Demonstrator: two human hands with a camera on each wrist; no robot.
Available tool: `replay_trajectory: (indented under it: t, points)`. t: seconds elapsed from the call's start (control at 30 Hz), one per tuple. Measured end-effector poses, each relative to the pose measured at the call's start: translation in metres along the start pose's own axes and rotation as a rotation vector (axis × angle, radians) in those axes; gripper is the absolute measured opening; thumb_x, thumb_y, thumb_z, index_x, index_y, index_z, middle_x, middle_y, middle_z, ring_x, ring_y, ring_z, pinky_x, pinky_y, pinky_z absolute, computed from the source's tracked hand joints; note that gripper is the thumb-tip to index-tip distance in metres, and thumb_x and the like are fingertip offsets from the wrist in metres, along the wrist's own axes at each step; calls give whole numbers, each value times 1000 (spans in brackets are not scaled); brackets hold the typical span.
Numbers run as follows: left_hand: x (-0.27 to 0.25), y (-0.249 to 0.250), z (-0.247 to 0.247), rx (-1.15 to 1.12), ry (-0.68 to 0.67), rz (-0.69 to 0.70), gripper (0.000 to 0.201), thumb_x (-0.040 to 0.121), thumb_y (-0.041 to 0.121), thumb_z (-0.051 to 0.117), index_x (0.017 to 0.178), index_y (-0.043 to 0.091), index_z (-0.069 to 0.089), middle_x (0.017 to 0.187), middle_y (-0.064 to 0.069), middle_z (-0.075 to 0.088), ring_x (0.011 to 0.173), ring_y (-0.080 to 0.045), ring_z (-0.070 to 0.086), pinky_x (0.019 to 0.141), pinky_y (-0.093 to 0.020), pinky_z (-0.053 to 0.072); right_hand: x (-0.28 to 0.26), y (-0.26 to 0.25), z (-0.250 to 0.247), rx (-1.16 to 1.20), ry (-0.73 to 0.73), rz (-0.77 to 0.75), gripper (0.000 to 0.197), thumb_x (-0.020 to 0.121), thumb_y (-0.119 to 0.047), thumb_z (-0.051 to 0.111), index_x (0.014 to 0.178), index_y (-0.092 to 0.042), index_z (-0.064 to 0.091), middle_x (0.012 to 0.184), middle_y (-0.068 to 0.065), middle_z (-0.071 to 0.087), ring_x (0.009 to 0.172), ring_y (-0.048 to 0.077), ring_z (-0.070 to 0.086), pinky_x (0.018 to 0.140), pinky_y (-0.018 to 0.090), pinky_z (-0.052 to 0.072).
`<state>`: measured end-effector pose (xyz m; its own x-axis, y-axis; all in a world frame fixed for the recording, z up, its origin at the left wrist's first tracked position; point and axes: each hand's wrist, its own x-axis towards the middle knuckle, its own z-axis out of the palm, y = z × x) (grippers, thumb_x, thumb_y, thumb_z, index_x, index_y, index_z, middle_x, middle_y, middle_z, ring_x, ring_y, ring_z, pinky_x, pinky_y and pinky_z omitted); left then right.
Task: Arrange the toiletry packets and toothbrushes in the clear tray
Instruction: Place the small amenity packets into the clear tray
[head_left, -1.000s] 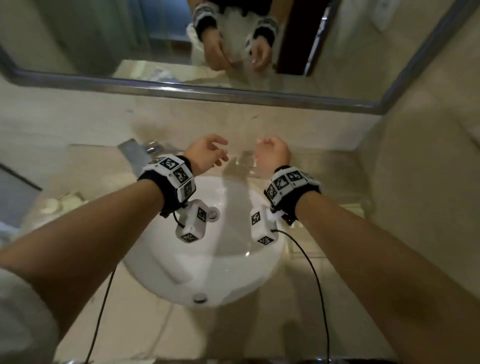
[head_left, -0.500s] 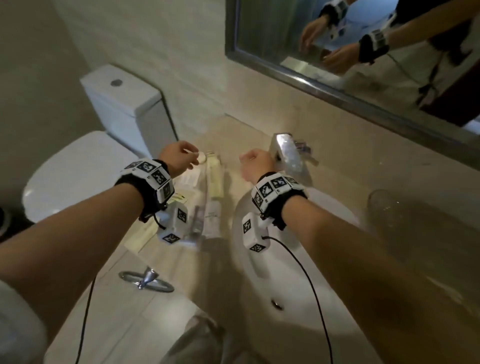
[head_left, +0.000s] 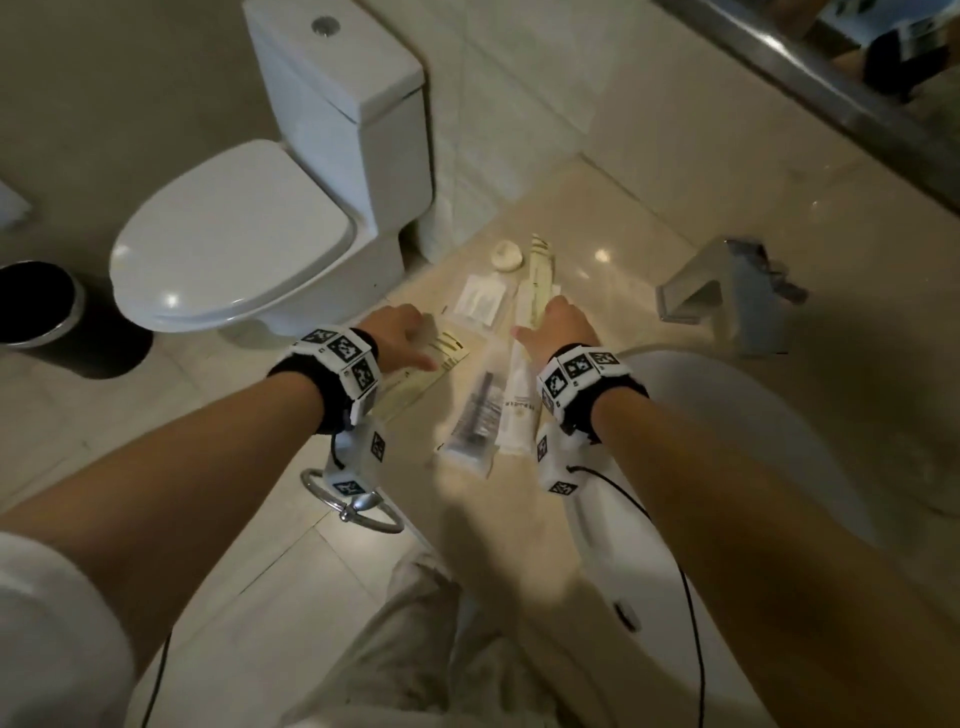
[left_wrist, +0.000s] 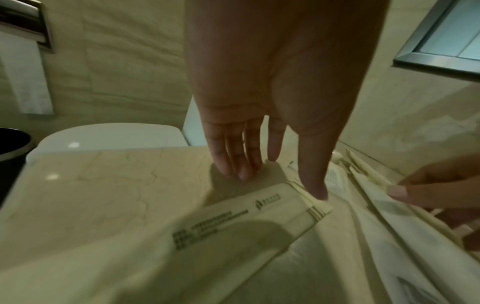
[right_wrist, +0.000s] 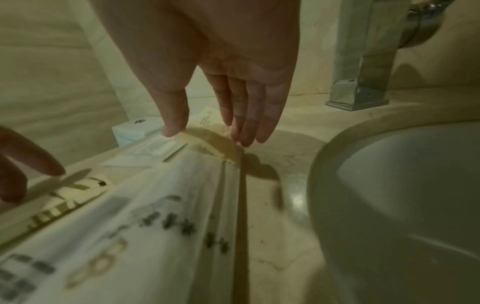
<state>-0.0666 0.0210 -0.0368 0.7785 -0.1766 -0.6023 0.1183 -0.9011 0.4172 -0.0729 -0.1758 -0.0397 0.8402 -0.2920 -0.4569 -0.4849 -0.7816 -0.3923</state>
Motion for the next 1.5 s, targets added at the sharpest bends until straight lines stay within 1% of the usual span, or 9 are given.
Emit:
replay_trajectory:
  t: [0.23,0.4,0.67,0.87,1.0,1.1,1.2,1.33,1.5]
  points:
    - [14,-3,10,75,25,42,68,72,30,74,128,14,40,126,-12,51,112,-31,53,92,-37,45,11,-5,5,-87,35,31,30,88,-18,54,115,-5,51,117,15,60,105,33,60,74,33,45]
    - [19,1,15,44,33,40,58,71,22,75,117,10,42,118,-14,56,105,-33,55,82,-35,44,14,3,0,-101,30,45,31,90,-11,46,120,-4,52,120,16,59,109,34,59,85,36,49]
    - [20,16,4,-30,-29,20,42,85,21,62,121,2,55,125,-16,58,116,-31,53,93,-32,42,17,19,-10,-38,76,92,22,90,-8,46,108,0,57,110,15,64,99,34,62,77,34,49]
    - [10,40,-23,-275,209,160,36,92,20,49,125,4,48,124,-19,58,115,-34,55,95,-37,42,16,29,-31,329,108,139,25,87,-16,55,109,-4,58,91,13,67,80,31,69,71,43,59]
    - [0,79,-44,-367,373,196,45,91,16,51,134,12,37,119,-18,59,107,-31,58,88,-32,42,-1,36,-68,670,167,126,22,89,-7,58,111,-2,58,96,13,60,56,18,58,38,18,51]
    - [-6,110,-51,-341,478,263,41,90,11,49,129,18,41,117,-16,62,105,-32,59,83,-27,39,-10,48,-95,818,211,65,21,87,-3,60,108,0,59,102,17,62,57,16,57,46,19,55]
    - [-12,146,-47,-357,469,378,26,88,6,48,112,12,56,117,-11,65,108,-28,60,90,-29,45,-28,70,-125,1000,257,51,12,86,2,60,96,-4,57,94,15,60,57,15,55,43,17,53]
    - [-19,203,-39,-373,449,488,26,84,2,46,98,14,63,108,-14,69,97,-33,65,82,-40,55,-57,114,-162,1153,373,39,11,85,4,61,92,-4,58,78,9,59,53,13,56,40,14,46]
    - [-37,281,-4,-327,353,653,22,87,6,49,95,12,68,108,-10,69,95,-25,65,86,-30,51,-90,187,-196,1228,546,130,7,89,-10,60,83,-7,60,67,5,57,48,13,52,47,22,46]
